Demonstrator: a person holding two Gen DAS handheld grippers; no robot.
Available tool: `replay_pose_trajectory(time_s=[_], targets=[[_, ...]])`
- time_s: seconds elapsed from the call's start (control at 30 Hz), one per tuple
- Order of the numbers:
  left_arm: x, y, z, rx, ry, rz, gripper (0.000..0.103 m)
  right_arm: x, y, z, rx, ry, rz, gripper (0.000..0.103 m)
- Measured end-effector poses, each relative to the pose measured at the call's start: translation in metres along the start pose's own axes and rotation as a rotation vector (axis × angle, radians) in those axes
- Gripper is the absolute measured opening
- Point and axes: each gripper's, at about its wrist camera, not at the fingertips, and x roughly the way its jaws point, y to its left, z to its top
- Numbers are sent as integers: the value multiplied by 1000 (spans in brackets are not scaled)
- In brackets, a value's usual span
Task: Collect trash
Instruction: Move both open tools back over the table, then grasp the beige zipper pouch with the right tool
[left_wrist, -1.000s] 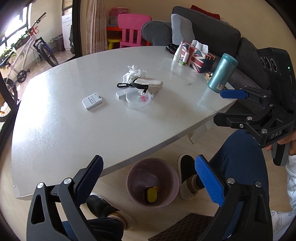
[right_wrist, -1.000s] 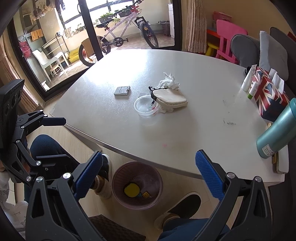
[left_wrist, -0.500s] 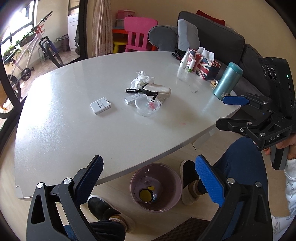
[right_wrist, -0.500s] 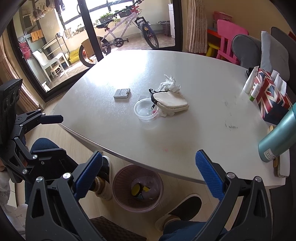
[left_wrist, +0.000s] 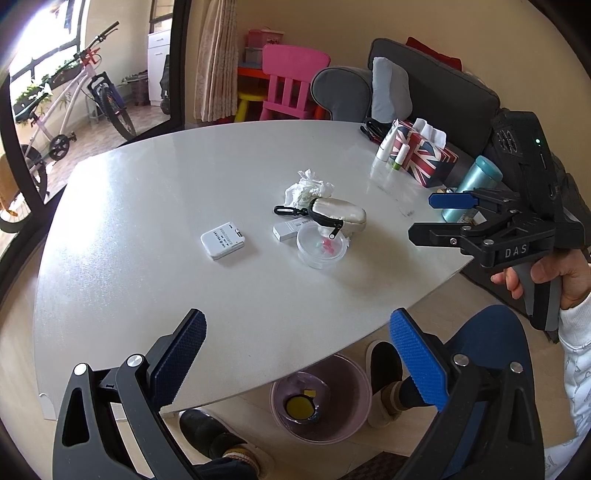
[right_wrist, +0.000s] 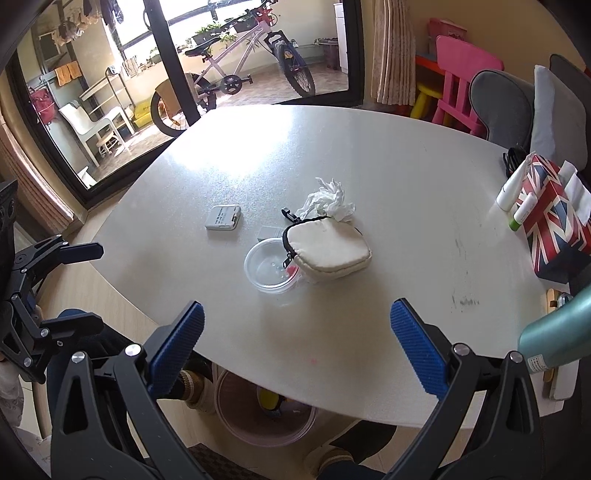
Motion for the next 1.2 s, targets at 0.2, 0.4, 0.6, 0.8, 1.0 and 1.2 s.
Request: replay_pose_trajectory(time_s=[0.2, 0.4, 0.6, 0.8, 1.0, 1.2], targets=[[8, 10, 7, -11, 2, -2, 96, 26, -11, 22, 9, 36, 9, 99], [17, 17, 9, -22, 11, -4, 96, 56, -20, 42, 25, 88, 32, 99], [24, 26, 8, -37, 23, -6, 96, 88, -25, 51, 45, 156, 41, 99], [28, 32, 6, -51, 31, -9, 96, 118, -31, 55, 96, 223, 58, 99], [32, 36, 3, -64, 37, -13, 96, 130, -37, 55, 130, 242, 73, 99], [34, 38, 3, -72, 40, -19, 96, 133, -36, 55, 134, 244, 68, 99]])
